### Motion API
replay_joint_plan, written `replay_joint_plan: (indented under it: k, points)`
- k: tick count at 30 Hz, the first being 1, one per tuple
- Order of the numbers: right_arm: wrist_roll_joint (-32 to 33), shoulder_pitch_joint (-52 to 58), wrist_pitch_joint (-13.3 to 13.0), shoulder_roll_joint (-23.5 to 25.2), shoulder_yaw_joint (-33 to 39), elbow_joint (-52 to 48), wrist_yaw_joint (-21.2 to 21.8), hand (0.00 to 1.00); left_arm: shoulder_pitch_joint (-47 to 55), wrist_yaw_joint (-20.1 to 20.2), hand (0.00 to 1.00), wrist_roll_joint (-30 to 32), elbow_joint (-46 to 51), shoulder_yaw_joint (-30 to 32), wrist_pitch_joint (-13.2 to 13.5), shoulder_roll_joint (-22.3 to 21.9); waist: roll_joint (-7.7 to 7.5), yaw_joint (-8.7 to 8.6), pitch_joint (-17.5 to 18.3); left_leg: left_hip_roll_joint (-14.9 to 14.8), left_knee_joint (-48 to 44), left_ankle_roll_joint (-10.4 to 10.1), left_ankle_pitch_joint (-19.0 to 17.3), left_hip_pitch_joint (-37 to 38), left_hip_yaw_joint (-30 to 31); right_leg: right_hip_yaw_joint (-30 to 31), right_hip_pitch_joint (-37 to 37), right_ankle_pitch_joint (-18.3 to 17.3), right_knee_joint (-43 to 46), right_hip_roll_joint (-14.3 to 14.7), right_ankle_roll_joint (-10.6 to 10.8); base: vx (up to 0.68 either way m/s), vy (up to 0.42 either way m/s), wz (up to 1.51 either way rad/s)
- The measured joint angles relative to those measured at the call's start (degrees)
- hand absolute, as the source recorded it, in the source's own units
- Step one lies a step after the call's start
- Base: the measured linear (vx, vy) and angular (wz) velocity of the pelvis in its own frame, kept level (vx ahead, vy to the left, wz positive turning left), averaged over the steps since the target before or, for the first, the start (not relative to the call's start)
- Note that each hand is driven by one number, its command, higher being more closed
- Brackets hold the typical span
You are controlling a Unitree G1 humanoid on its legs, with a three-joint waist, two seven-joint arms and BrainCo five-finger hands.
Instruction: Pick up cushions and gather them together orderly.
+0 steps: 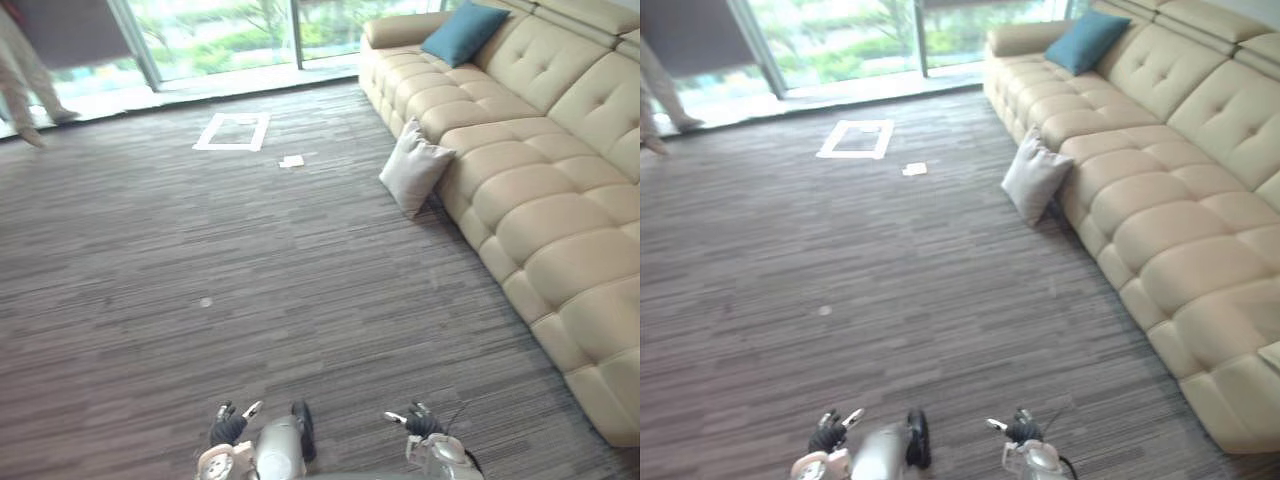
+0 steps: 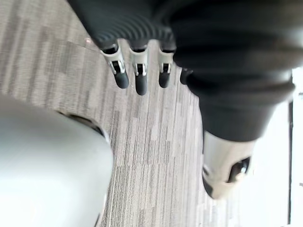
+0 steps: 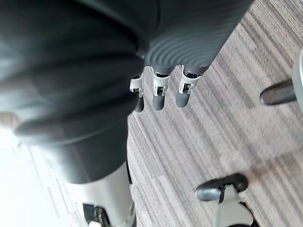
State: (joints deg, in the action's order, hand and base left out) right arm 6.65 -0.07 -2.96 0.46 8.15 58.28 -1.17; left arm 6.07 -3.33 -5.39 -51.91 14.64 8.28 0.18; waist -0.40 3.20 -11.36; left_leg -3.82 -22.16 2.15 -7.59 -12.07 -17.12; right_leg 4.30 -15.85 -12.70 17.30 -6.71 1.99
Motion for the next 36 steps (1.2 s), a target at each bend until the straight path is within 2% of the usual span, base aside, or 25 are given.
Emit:
replay_joint_plan:
  k: [1,2,3,4,6,9,12,13,14,15,16,17,19,20,21,23,24,27,28,30,31,32,34,35,36]
  points:
    - [-0.1,0.0,0.0,-0.3,0.6,0.2,0.0,0.00,-1.0,0.0,0.00,0.3,-1.7,-1.3,-0.3,0.9,-0.67,-0.25,-0.3,1.7,1.4,-0.2,-2.1,3.7,-0.1,0.6,4.1,2.4,12.7,-0.9,5.3,0.45,0.188,0.19]
    - [-0.4,0.0,0.0,-0.5,0.7,0.4,0.0,0.00,-1.4,0.0,0.00,0.5,-2.2,-1.7,-0.3,1.3,-0.91,-0.22,-0.5,2.5,2.2,-0.7,-3.0,5.5,0.0,0.9,6.1,3.7,18.3,-1.3,8.0,0.54,0.210,0.15]
    - [-0.9,0.0,-0.5,-0.6,0.8,0.0,0.1,0.00,-1.9,0.0,0.00,1.5,-3.2,-2.3,-1.0,1.9,-0.84,-0.49,-1.0,4.4,5.0,-0.9,-4.6,11.7,0.5,0.0,12.1,4.7,34.0,-2.2,9.7,0.62,0.197,0.10]
    - [-1.3,0.3,-0.6,-0.8,0.7,-1.2,0.2,0.00,-1.9,0.0,0.00,2.0,-4.3,-2.8,-1.5,1.8,-0.46,-1.16,-0.9,4.8,7.8,-0.6,-5.2,17.5,0.6,-3.1,16.9,2.6,40.6,-2.3,6.4,0.52,0.150,0.14]
    - [-1.7,0.2,-1.2,-0.9,0.7,-2.4,0.2,0.00,-2.1,0.0,0.00,2.2,-5.2,-4.2,-1.6,1.9,-0.24,-1.94,-0.9,4.7,11.4,-0.5,-6.0,22.9,1.4,-8.7,23.0,-0.5,40.9,-2.4,3.9,0.47,0.068,0.30]
    - [-1.7,0.0,-1.7,-1.2,2.9,-3.8,0.2,0.00,-2.6,0.1,0.00,3.0,-6.1,-4.5,-1.9,1.9,-0.30,-3.59,-1.0,4.1,16.5,-0.3,-6.4,29.6,3.7,-16.5,32.6,-2.4,26.8,-2.0,0.8,0.51,-0.024,0.54]
    - [-1.5,1.1,-1.0,-2.2,3.1,-3.5,0.1,0.00,-1.6,0.1,0.00,3.3,-5.6,-4.4,-2.1,1.6,-0.18,-3.87,-1.2,3.2,19.1,-3.0,-9.6,35.6,5.5,-18.1,34.4,6.7,4.6,0.7,-1.4,0.75,-0.151,0.61]
    - [-1.5,1.5,-1.0,-2.3,3.0,-3.5,0.1,0.00,-1.1,0.1,0.00,3.1,-5.1,-4.2,-2.0,1.6,-0.61,-3.87,-0.9,3.6,19.2,-3.5,-10.2,36.6,5.9,-18.0,34.6,7.9,3.6,0.7,-2.4,0.75,-0.212,0.49]
    - [-0.8,1.9,-1.1,-2.2,3.0,-4.0,0.1,0.00,-0.6,0.1,0.00,3.6,-5.1,-3.3,-2.1,1.0,-0.84,-4.38,-0.4,3.2,18.6,-4.2,-10.9,39.3,7.0,-15.6,35.3,13.7,8.1,1.2,-5.8,0.74,-0.233,0.25]
    - [-1.1,1.9,-1.0,-2.9,2.9,-4.8,0.2,0.00,-0.2,0.2,0.00,4.3,-5.2,-2.8,-2.3,-0.8,1.58,-4.22,0.7,1.2,14.9,-4.4,-10.8,38.2,6.9,-16.7,36.0,9.3,11.9,1.8,-6.1,0.73,-0.248,0.22]
    - [-1.1,1.9,-1.0,-3.3,2.9,-5.1,0.3,0.00,-0.1,0.2,0.00,4.4,-5.1,-2.6,-2.3,-1.5,2.30,-4.31,0.9,0.5,12.3,-4.5,-10.7,37.3,7.1,-17.3,35.7,8.0,12.7,2.2,-6.3,0.82,-0.329,0.04]
    - [-1.1,1.9,-0.9,-3.8,3.0,-5.4,0.3,0.00,-0.3,0.2,0.00,4.8,-4.8,-1.8,-2.4,-2.0,3.73,-4.33,1.0,-2.0,-0.2,-7.7,-8.6,32.4,7.4,-17.8,34.0,4.5,13.5,3.6,-6.6,0.68,-0.289,0.01]
    - [-1.1,1.9,-0.4,-4.1,2.9,-5.6,0.2,0.00,-0.3,0.2,0.00,4.8,-4.4,0.2,-2.4,-2.8,4.63,-4.27,0.6,-5.1,-17.4,-10.7,-0.4,25.9,8.6,-17.0,29.8,2.4,11.2,5.9,-7.2,0.59,-0.220,-0.20]
    - [-1.0,2.0,-0.2,-4.2,2.9,-5.7,0.1,0.00,-0.2,0.1,0.00,4.8,-3.9,1.1,-2.4,-3.2,5.08,-4.11,0.0,-8.1,-27.7,-11.5,-0.5,21.8,7.6,-16.7,25.8,1.8,8.7,7.9,-7.4,0.62,-0.169,-0.42]
    - [-0.9,2.2,0.0,-3.9,2.7,-5.5,0.0,0.00,0.0,0.2,0.00,4.8,-2.4,1.9,-2.3,-2.9,4.61,-3.97,-0.8,-11.1,-37.3,-10.5,-2.7,17.8,4.9,-15.9,19.4,0.9,5.2,9.3,-8.3,0.71,-0.181,-0.47]
    - [-0.4,2.3,0.2,-2.8,2.4,-5.3,0.0,0.00,0.8,0.2,0.00,4.5,-0.9,1.6,-2.2,-1.7,2.81,-3.38,-0.9,-11.6,-39.7,-8.8,-5.3,11.8,1.8,-13.9,12.2,0.3,-0.3,9.6,-8.5,0.52,-0.130,-0.51]
    - [0.1,1.9,0.2,-2.5,2.2,-3.3,0.1,0.00,0.8,0.2,0.00,3.9,-0.3,1.2,-1.3,-1.2,2.11,-2.73,-0.9,-10.9,-34.6,-6.8,-7.5,6.3,-0.9,-11.5,7.8,0.7,-4.5,9.5,-7.9,0.46,-0.067,-0.63]
    - [0.2,0.6,0.6,-2.4,2.3,-2.0,0.0,0.00,0.7,0.2,0.00,3.6,0.6,1.1,-0.9,-1.2,2.37,-1.79,-1.0,-6.7,-16.0,-6.5,-7.9,0.3,0.0,-7.8,3.4,0.3,-8.5,8.8,-6.8,0.52,0.051,-0.85]
    - [0.2,0.9,0.5,-2.4,2.3,-1.5,-0.1,0.00,0.4,0.2,0.00,2.9,0.6,1.1,-0.6,-1.3,2.16,-1.09,-1.1,-3.9,-3.4,-6.7,-4.9,-0.8,1.5,-5.6,1.1,-0.5,-10.4,7.5,-5.7,0.53,0.184,-0.82]
    - [0.2,1.2,0.2,-2.7,2.1,-1.1,-0.4,0.00,0.4,-0.1,0.00,2.7,0.7,-0.1,0.0,-1.3,2.50,-0.52,-1.0,-1.9,9.8,-7.4,2.0,-2.2,4.3,-2.7,-2.6,-1.8,-13.6,6.6,-3.6,0.60,0.290,-1.03]
    - [0.2,1.4,0.3,-2.5,1.7,-1.0,-0.7,0.00,0.1,0.0,0.00,2.3,0.7,-0.2,0.3,-1.2,1.80,0.20,-0.8,-2.1,8.2,-5.9,7.3,-2.0,4.3,-1.7,-3.7,-2.9,-13.6,5.6,-2.3,0.58,0.337,-0.95]
    - [0.1,1.4,0.3,-2.0,1.8,-1.0,-0.9,0.00,0.0,0.1,0.00,2.2,0.7,-0.5,0.2,-0.9,1.45,0.18,-0.5,-1.4,7.6,-5.0,8.3,-1.7,4.2,-1.1,-3.8,-3.0,-12.7,5.0,-2.1,0.60,0.350,-0.86]
    - [0.1,2.5,0.0,-0.3,1.8,-2.5,-1.0,0.00,-0.2,0.1,0.00,2.5,0.5,-1.0,-0.2,0.6,-1.23,0.05,0.6,-0.1,7.5,-2.0,6.6,-0.1,1.4,0.3,2.8,-2.9,1.2,2.4,-1.5,0.63,0.374,-0.73]
    - [0.1,2.5,0.0,0.0,1.8,-2.7,-1.0,0.00,-0.4,0.1,0.00,2.5,0.3,-1.0,-0.2,1.0,-1.97,0.13,0.2,0.5,8.1,-1.3,6.0,1.7,0.4,0.3,5.5,-2.3,8.4,1.7,0.4,0.52,0.328,-0.62]
    - [0.1,2.6,0.0,0.7,1.9,-3.3,-1.1,0.00,-1.1,0.0,0.00,2.9,-0.7,-1.1,-0.4,1.8,-3.01,-0.13,-0.1,2.1,8.9,-1.0,4.3,5.4,-0.4,-0.6,11.2,1.4,22.1,-0.3,5.7,0.39,0.252,-0.36]
